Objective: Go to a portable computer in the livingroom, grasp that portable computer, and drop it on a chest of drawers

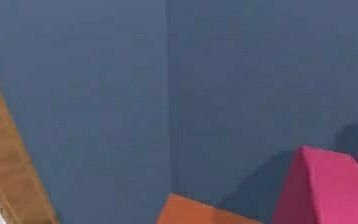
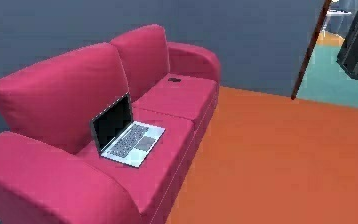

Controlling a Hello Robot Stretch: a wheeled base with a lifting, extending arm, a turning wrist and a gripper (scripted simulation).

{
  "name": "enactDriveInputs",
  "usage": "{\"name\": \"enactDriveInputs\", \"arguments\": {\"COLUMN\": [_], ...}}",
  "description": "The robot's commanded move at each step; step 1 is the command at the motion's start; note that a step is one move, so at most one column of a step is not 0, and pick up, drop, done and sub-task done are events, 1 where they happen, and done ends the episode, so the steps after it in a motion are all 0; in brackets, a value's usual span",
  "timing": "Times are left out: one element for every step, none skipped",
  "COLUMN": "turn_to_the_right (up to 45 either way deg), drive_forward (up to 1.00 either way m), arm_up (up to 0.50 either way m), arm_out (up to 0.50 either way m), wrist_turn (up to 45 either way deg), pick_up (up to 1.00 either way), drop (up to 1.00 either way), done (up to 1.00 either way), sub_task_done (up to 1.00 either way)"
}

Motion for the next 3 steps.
{"name": "enactDriveInputs", "arguments": {"turn_to_the_right": [-12.0, 45.0, 45.0], "drive_forward": [0.0, 0.0, 0.0], "arm_up": [0.0, 0.0, 0.0], "arm_out": [0.0, 0.0, 0.0], "wrist_turn": [0.0, 0.0, 0.0], "pick_up": [0.0, 0.0, 0.0], "drop": [0.0, 0.0, 0.0], "done": [0.0, 0.0, 0.0], "sub_task_done": [0.0, 0.0, 0.0]}}
